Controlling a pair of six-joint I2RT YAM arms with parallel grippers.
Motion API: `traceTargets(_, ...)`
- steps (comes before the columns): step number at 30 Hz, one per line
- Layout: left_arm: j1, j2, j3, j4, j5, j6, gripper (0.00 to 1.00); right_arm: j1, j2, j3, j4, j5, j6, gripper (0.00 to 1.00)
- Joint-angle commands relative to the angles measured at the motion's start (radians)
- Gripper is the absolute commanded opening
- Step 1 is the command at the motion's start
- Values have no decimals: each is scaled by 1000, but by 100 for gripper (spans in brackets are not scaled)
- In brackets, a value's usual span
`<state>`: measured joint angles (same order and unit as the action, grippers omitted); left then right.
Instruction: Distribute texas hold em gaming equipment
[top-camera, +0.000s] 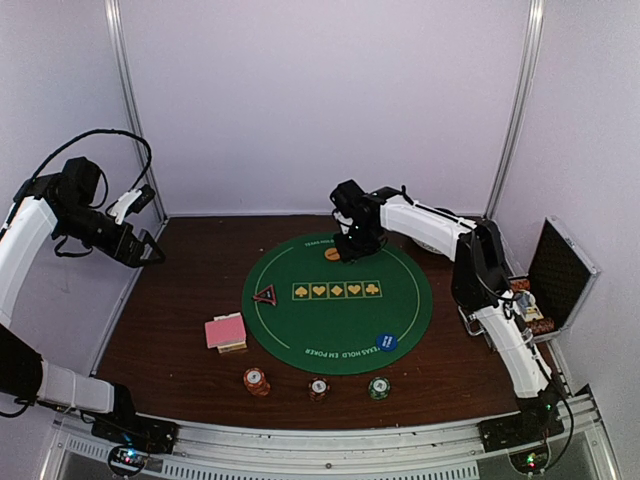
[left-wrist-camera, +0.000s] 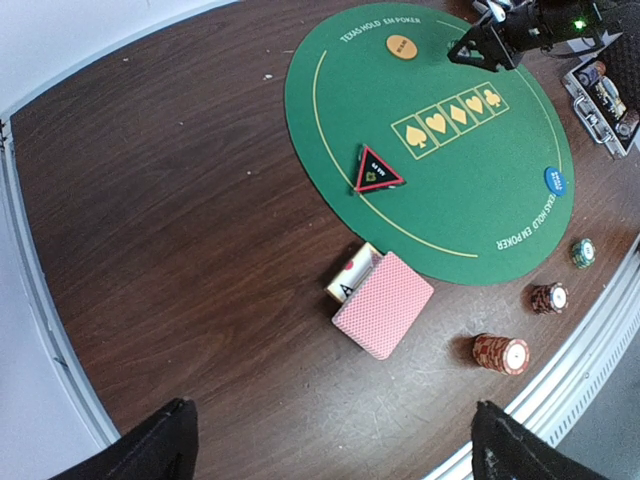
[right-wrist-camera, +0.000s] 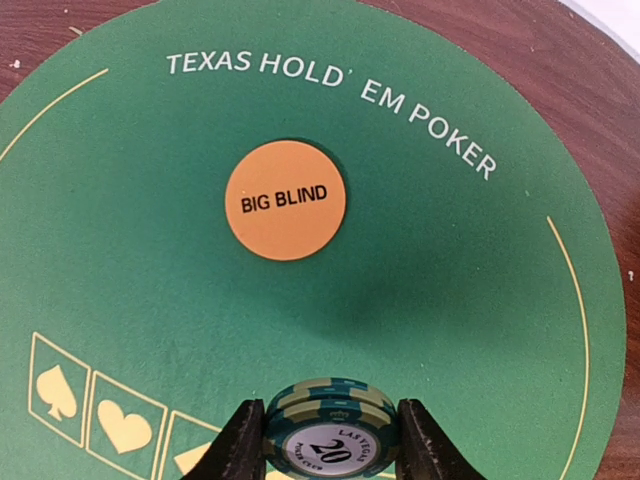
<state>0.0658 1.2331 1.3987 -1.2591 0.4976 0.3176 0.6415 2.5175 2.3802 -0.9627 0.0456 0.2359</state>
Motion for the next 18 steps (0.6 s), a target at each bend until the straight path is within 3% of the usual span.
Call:
traceTargets(1, 3, 0, 6, 2, 24, 18, 97, -22, 41, 34, 51, -11, 2, 19)
traceTargets(11, 3, 4, 8, 2, 25, 18, 98, -46, 121, 46, 86, -37, 10, 23)
traceTargets(18, 3, 1, 6, 1, 24, 14, 97, -48, 136, 53, 85, -43, 4, 55)
